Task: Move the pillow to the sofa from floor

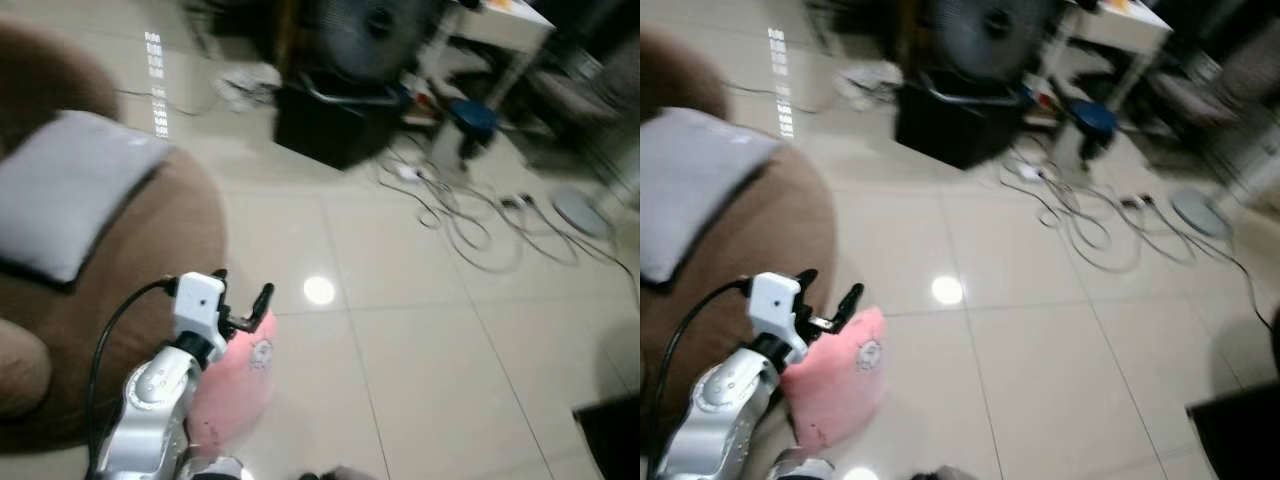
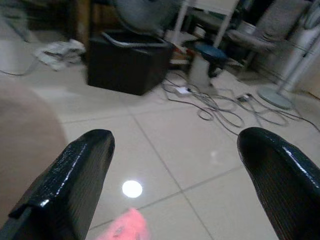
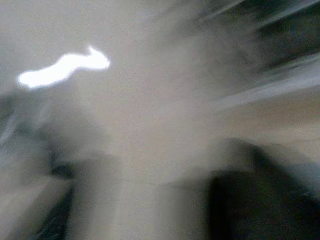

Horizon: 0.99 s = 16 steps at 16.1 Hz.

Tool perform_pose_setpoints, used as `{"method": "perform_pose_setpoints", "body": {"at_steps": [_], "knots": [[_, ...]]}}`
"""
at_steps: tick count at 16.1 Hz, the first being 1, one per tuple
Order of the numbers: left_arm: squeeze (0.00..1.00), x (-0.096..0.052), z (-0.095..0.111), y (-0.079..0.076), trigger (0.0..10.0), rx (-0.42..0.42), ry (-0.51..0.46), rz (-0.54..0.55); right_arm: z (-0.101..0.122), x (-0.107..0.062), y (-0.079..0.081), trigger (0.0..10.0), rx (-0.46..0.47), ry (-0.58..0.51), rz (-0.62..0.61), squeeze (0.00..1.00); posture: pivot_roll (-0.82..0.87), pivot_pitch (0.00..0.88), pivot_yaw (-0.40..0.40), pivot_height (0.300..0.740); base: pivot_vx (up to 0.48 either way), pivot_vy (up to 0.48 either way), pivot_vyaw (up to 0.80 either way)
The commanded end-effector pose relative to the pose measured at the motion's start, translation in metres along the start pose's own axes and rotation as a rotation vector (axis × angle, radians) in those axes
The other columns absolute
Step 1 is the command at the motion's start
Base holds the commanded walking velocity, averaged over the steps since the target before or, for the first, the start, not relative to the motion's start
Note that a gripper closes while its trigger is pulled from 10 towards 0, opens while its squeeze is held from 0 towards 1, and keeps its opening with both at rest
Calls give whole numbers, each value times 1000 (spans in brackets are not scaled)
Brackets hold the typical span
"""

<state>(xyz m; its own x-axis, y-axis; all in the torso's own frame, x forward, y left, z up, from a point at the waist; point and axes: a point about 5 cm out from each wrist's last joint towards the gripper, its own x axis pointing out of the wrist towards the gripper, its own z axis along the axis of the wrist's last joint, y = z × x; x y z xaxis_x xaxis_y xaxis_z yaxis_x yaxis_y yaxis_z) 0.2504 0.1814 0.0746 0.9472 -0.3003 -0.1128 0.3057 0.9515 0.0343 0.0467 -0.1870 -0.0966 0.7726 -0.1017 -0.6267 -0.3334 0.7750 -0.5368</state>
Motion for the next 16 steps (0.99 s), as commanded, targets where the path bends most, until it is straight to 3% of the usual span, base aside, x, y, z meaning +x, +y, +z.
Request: {"method": "perform_pose_setpoints", "body": {"at_steps": [1, 2, 4, 11, 13, 16], "knots": [[0, 8, 1, -15, 10000, -17, -11, -59, 81, 85, -86, 10000, 247, -174, -19, 0, 172, 223, -149, 710, 0, 0, 0], [0, 8, 1, -14, 10000, -15, -10, -61, 163, 111, -107, 10000, 333, -359, -45, 0, 175, 223, -146, 720, 0, 0, 0], [0, 8, 2, -15, 10000, -15, -13, -71, 197, 114, -109, 10000, 360, -411, -53, 0, 182, 213, -140, 734, 0, 0, 0], [0, 10, 5, -17, 10000, -24, -23, -106, 209, 119, -119, 10000, 444, -411, 43, 0, 182, 212, -135, 740, 0, 0, 0], [0, 11, 2, -12, 10000, 0, -4, -96, 213, 118, -120, 10000, 455, -431, 46, 0, 180, 211, -132, 740, 0, 0, 0], [0, 12, 5, -6, 10000, -38, -1, -82, 227, 115, -118, 10000, 481, -481, 68, 0, 175, 218, -119, 740, 0, 0, 0]]}}
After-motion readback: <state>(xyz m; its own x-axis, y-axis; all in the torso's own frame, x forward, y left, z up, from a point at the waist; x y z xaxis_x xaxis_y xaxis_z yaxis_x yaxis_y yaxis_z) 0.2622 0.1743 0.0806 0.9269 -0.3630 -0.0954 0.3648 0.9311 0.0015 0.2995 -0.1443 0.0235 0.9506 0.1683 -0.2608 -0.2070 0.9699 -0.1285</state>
